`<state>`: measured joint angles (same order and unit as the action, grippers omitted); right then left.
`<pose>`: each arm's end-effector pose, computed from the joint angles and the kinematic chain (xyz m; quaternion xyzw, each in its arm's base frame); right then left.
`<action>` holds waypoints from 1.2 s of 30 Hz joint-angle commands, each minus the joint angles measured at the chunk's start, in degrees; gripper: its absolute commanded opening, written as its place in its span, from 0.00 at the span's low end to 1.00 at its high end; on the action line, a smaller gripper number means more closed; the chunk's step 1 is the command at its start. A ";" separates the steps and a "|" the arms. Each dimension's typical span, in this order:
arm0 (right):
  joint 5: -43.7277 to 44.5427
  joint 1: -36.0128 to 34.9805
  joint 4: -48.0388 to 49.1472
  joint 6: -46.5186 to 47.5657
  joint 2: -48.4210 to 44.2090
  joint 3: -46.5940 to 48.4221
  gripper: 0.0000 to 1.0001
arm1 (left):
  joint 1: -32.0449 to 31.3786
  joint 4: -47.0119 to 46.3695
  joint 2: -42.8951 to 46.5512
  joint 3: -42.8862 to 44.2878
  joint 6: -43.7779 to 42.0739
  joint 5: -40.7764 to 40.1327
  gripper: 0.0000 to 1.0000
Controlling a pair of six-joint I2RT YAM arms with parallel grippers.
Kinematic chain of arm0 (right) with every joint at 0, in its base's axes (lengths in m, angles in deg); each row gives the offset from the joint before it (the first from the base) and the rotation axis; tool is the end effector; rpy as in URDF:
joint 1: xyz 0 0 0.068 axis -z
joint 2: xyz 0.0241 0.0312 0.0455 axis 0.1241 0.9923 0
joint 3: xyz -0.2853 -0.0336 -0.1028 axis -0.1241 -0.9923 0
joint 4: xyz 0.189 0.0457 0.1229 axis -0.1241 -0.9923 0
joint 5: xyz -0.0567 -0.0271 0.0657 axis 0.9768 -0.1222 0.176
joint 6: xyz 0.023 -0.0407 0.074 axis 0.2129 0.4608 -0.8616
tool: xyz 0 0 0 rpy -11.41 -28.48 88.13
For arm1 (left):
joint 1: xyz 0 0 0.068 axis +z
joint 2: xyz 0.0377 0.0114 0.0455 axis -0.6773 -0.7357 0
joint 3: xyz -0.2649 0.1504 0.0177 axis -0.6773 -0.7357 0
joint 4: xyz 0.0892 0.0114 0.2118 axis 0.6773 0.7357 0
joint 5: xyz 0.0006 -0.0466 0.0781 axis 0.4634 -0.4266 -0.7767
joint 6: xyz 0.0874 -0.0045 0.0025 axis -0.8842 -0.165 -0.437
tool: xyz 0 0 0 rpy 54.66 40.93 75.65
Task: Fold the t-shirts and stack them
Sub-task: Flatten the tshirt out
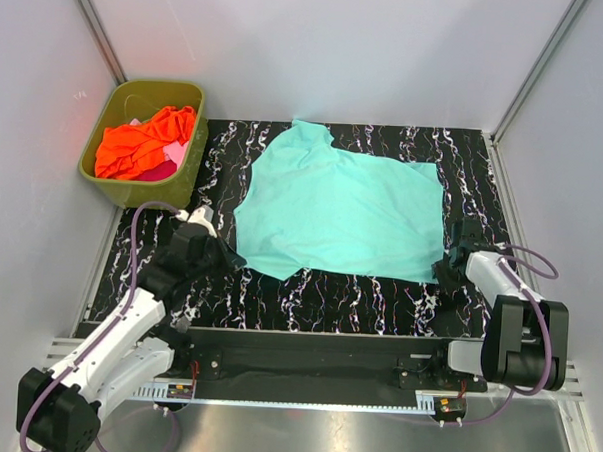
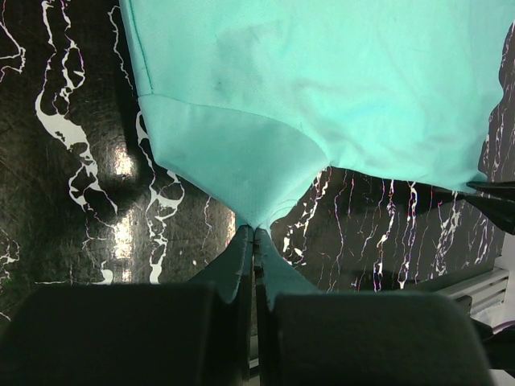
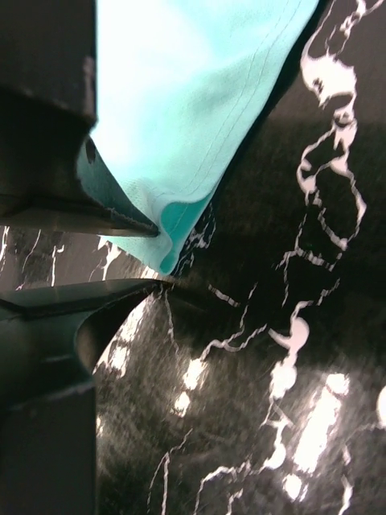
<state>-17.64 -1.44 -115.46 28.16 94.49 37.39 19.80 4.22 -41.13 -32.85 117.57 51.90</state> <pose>0.1843 -0.0335 0.1706 0.5572 0.8105 -0.0145 0.1798 0.1306 -0.0635 0.2293 -0.1445 0.8906 -0.2745 0.3325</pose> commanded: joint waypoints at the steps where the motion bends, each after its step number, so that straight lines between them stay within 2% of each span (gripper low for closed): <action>1: 3.04 0.19 2.31 1.11 3.43 0.07 0.36 | -0.37 -3.38 -0.38 1.18 0.18 -0.02 0.00; 3: 2.69 0.19 3.10 1.90 4.75 0.24 0.35 | -0.46 -3.47 -0.55 1.35 0.18 -0.02 0.00; 10: 2.60 0.19 4.60 2.43 3.88 -0.11 0.00 | -0.46 -3.99 -0.64 1.35 0.79 -0.64 0.00; 14: 2.95 0.19 3.99 5.76 -1.38 1.03 0.00 | -0.46 -3.82 -0.73 3.45 0.09 -0.99 0.00; 17: 2.34 0.19 -2.50 8.66 -10.07 7.08 0.00 | -0.46 -3.12 -0.73 8.63 -0.70 -2.39 0.00; 18: 2.42 0.19 -5.82 9.45 -15.32 11.80 0.00 | -0.55 -2.77 -0.99 12.74 -1.14 -3.44 0.00; 20: 2.77 0.19 -9.09 11.65 -20.01 17.18 0.00 | -0.55 -1.36 -1.95 17.50 -2.19 -4.24 0.00; 21: 3.21 0.19 -12.85 12.62 -22.90 24.08 0.00 | -0.55 -0.92 -2.31 22.48 -2.46 -4.59 0.00; 25: 1.81 0.19 -20.35 18.41 -25.21 41.52 0.00 | -0.46 0.40 -2.84 33.41 -1.15 -4.42 0.00; 30: -6.43 0.19 -26.94 21.15 -27.58 60.40 0.00 | -0.46 0.93 0.67 46.58 3.33 -0.13 0.00; 33: -8.82 0.19 -30.01 20.63 -29.78 69.19 0.00 | -0.55 1.98 4.09 52.32 6.59 1.99 0.00; 36: -9.27 0.19 -32.04 20.01 -30.14 74.05 0.00 | -0.55 4.09 5.86 57.23 7.56 2.52 0.00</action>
<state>-24.06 -1.44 -141.58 46.98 64.06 107.68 19.47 7.81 -37.56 18.78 122.49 51.79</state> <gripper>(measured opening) 0.011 0.012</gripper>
